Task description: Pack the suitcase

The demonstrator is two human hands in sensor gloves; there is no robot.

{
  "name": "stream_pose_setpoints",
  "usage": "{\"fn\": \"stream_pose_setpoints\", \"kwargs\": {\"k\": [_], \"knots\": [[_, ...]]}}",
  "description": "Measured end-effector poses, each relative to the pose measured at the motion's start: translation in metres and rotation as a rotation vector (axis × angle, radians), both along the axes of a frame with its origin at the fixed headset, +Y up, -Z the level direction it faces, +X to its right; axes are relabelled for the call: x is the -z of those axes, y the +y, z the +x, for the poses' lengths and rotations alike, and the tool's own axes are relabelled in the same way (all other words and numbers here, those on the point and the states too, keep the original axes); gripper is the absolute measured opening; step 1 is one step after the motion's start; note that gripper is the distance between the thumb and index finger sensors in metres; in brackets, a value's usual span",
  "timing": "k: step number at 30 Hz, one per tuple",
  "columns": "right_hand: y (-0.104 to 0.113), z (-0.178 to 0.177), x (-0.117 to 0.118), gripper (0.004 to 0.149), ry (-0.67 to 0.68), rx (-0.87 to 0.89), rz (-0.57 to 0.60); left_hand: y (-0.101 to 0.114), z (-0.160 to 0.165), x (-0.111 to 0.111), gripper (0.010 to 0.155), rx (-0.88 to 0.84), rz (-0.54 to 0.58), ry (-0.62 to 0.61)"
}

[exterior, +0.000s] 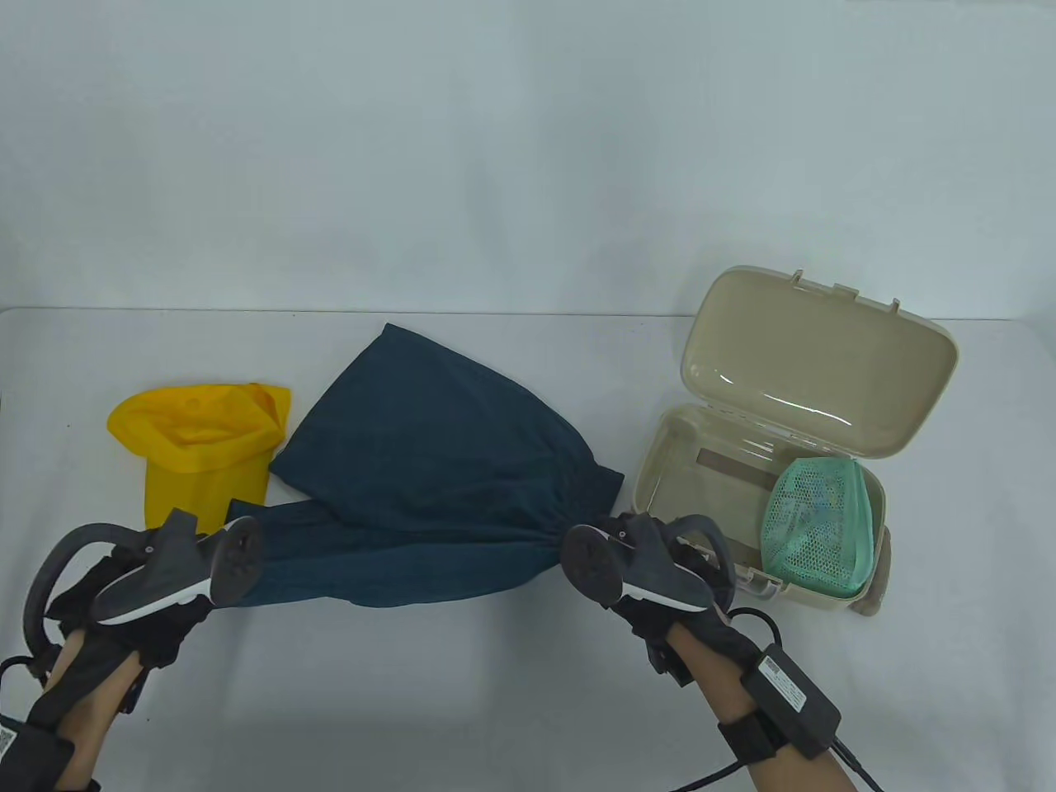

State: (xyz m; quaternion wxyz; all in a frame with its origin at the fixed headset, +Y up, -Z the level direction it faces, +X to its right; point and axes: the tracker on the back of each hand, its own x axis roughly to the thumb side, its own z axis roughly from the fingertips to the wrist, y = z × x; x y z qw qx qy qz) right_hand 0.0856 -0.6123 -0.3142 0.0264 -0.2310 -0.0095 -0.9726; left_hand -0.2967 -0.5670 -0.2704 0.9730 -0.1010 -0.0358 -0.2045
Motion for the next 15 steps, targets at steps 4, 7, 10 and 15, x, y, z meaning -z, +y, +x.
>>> {"fn": "stream_pose_setpoints", "kwargs": {"k": [4,7,10,15], "knots": [[0.028,0.002,0.002,0.046,0.035,0.064,-0.101,0.04,0.001,0.005,0.042,0.036,0.104,0.018],[0.038,0.003,0.01,0.046,0.043,0.106,-0.207,0.054,0.003,0.023,0.042,0.102,0.163,0.051],[0.034,0.003,0.022,0.047,0.023,0.133,-0.309,0.054,0.008,0.05,0.042,0.153,0.198,0.082],[0.013,0.009,0.042,0.047,-0.084,0.156,-0.371,0.035,0.021,0.103,0.042,0.158,0.232,0.135]]}}
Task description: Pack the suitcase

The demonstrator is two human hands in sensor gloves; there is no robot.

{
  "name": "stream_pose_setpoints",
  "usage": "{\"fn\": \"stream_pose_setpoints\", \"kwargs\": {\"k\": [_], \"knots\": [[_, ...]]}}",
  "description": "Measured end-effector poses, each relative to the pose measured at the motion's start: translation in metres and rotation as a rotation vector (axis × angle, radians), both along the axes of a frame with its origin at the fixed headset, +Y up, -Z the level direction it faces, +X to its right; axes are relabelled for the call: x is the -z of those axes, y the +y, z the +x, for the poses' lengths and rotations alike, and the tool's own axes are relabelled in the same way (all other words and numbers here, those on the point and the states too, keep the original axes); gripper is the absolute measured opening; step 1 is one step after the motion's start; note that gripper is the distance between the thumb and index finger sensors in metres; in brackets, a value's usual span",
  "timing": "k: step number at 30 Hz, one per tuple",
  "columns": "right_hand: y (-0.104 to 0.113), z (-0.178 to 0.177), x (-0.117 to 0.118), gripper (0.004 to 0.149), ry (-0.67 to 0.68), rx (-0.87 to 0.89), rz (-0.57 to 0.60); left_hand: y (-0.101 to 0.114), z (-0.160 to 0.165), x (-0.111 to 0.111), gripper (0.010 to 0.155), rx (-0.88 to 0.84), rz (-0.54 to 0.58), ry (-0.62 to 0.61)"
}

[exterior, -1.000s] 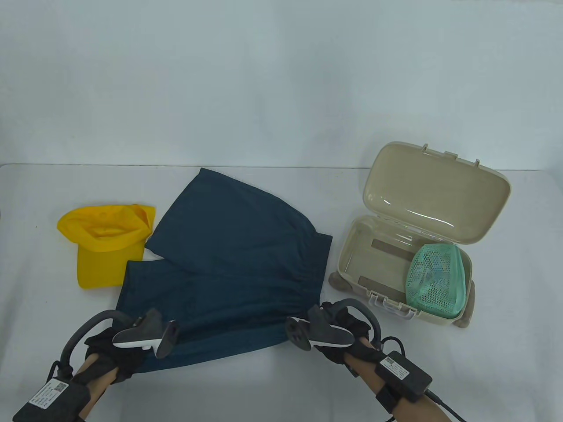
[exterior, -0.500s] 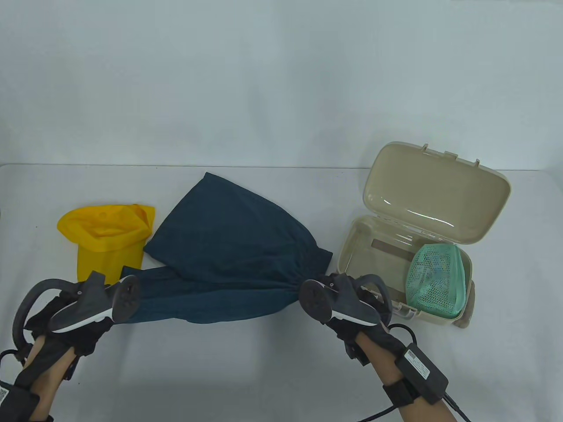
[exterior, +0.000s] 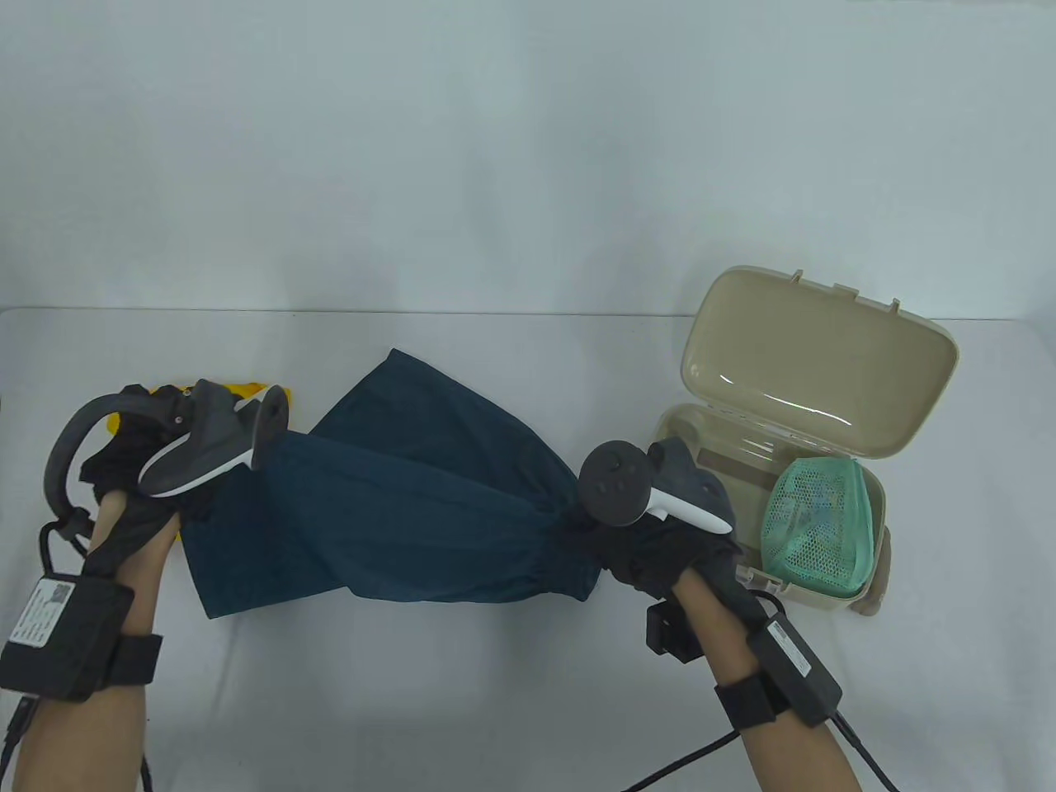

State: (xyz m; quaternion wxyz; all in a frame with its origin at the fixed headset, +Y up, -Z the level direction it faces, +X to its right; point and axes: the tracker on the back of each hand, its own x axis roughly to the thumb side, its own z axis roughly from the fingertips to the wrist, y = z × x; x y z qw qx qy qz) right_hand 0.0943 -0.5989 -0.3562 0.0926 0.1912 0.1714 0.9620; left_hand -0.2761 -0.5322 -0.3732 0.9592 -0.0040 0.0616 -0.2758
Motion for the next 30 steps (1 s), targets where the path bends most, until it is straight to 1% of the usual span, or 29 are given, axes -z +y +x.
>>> {"fn": "stream_pose_setpoints", "kwargs": {"k": [1,4,8,11,14,15,16,17,18,19,21,24,26,28,29,30], "knots": [[-0.006,0.002,0.005,0.047,-0.039,-0.02,0.007,-0.006,0.004,0.013,0.042,-0.018,0.005,0.011],[-0.018,0.005,0.017,0.047,-0.128,-0.09,0.032,-0.019,0.014,0.041,0.042,-0.091,0.039,0.038],[-0.036,0.006,0.026,0.047,-0.245,-0.175,0.09,-0.039,0.032,0.08,0.041,-0.185,0.065,0.076],[-0.047,0.006,0.028,0.048,-0.285,-0.195,0.111,-0.05,0.044,0.099,0.041,-0.191,0.09,0.081],[-0.055,0.006,0.03,0.048,-0.328,-0.221,0.169,-0.06,0.059,0.118,0.041,-0.234,0.135,0.093],[-0.057,0.006,0.03,0.049,-0.354,-0.228,0.192,-0.063,0.063,0.123,0.041,-0.243,0.151,0.091],[-0.057,0.007,0.03,0.051,-0.402,-0.241,0.244,-0.064,0.066,0.128,0.041,-0.255,0.164,0.089],[-0.057,0.008,0.029,0.05,-0.439,-0.271,0.339,-0.065,0.069,0.131,0.042,-0.275,0.184,0.086],[-0.055,0.009,0.029,0.049,-0.447,-0.311,0.398,-0.066,0.072,0.132,0.044,-0.313,0.221,0.08],[-0.054,0.01,0.028,0.05,-0.449,-0.32,0.405,-0.066,0.073,0.132,0.049,-0.349,0.237,0.072],[-0.053,0.013,0.026,0.051,-0.445,-0.291,0.379,-0.067,0.075,0.131,0.056,-0.419,0.238,0.053],[-0.048,0.018,0.021,0.05,-0.447,-0.294,0.36,-0.069,0.073,0.117,0.062,-0.403,0.217,-0.007],[-0.044,0.022,0.017,0.052,-0.444,-0.311,0.326,-0.069,0.068,0.099,0.068,-0.403,0.21,-0.048],[-0.041,0.023,0.015,0.056,-0.442,-0.301,0.278,-0.069,0.062,0.08,0.072,-0.441,0.194,-0.085],[-0.041,0.023,0.013,0.058,-0.437,-0.292,0.233,-0.071,0.056,0.064,0.074,-0.475,0.174,-0.106],[-0.041,0.022,0.012,0.06,-0.433,-0.284,0.209,-0.072,0.052,0.052,0.076,-0.5,0.163,-0.118]]}}
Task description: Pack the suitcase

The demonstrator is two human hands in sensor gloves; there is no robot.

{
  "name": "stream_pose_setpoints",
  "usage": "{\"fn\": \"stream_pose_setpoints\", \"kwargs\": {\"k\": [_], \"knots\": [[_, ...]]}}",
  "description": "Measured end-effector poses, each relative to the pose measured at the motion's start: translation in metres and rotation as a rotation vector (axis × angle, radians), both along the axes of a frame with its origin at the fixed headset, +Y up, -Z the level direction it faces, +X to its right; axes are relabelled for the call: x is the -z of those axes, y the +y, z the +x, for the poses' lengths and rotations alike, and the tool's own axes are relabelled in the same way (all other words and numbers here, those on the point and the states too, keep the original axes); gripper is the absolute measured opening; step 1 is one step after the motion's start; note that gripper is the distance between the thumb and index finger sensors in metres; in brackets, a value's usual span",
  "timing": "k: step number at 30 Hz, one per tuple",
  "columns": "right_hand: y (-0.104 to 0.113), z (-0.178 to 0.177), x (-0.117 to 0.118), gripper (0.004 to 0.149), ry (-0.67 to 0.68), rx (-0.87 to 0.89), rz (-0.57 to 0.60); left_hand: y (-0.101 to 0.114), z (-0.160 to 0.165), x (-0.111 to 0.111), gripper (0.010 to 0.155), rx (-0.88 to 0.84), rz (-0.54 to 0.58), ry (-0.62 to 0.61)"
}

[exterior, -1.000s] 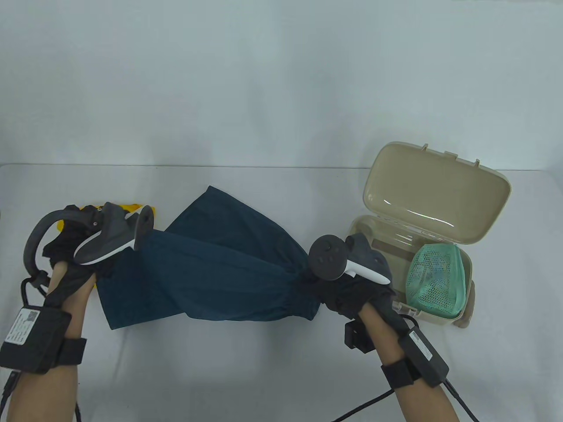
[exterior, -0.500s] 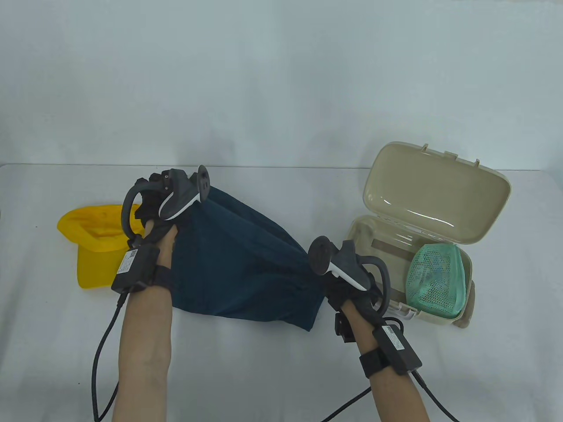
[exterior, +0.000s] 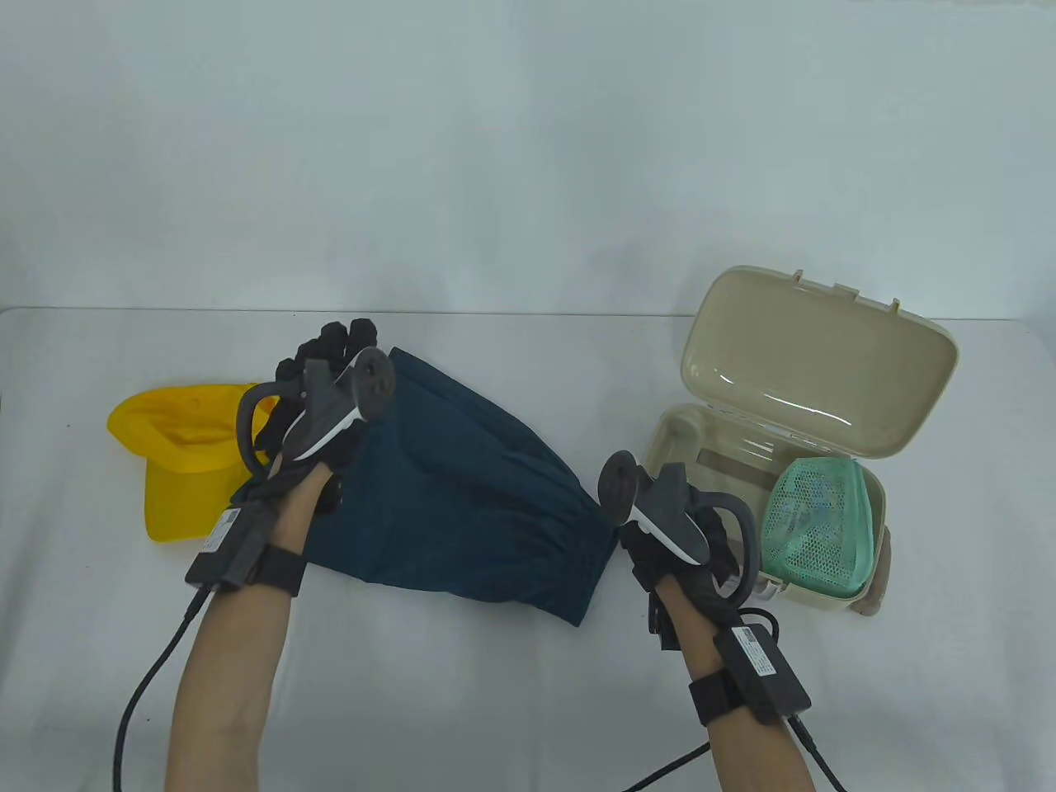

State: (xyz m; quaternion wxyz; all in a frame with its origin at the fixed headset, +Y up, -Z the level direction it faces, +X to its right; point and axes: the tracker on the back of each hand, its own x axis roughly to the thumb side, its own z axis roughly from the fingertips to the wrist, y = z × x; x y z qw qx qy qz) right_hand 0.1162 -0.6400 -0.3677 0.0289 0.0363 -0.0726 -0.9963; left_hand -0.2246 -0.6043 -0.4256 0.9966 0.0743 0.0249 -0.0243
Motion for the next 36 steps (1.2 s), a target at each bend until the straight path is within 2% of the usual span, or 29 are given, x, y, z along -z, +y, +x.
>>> {"fn": "stream_pose_setpoints", "kwargs": {"k": [3,5,9,15,21,26,30,36], "knots": [[-0.007,-0.005,-0.003,0.066,-0.01,0.03,-0.062,-0.007,-0.014,-0.034,0.08,-0.069,-0.037,-0.058],[-0.02,-0.01,-0.003,0.068,-0.029,0.034,-0.135,-0.014,-0.025,-0.059,0.082,-0.138,-0.065,-0.087],[-0.051,-0.02,0.001,0.073,-0.083,0.023,-0.243,-0.028,-0.037,-0.093,0.086,-0.173,-0.092,-0.134],[-0.089,-0.031,0.011,0.077,-0.196,-0.012,-0.387,-0.048,-0.05,-0.13,0.087,-0.135,-0.097,-0.187],[-0.103,-0.055,0.023,0.078,-0.25,-0.18,-0.476,-0.053,-0.054,-0.138,0.087,-0.151,-0.089,-0.22],[-0.108,-0.064,0.034,0.086,-0.336,-0.213,-0.585,-0.058,-0.052,-0.142,0.087,-0.183,-0.111,-0.246],[-0.108,-0.069,0.036,0.085,-0.377,-0.19,-0.601,-0.055,-0.051,-0.144,0.088,-0.179,-0.095,-0.266],[-0.111,-0.062,0.027,0.081,-0.472,-0.042,-0.52,-0.055,-0.053,-0.145,0.088,-0.209,-0.098,-0.282]]}}
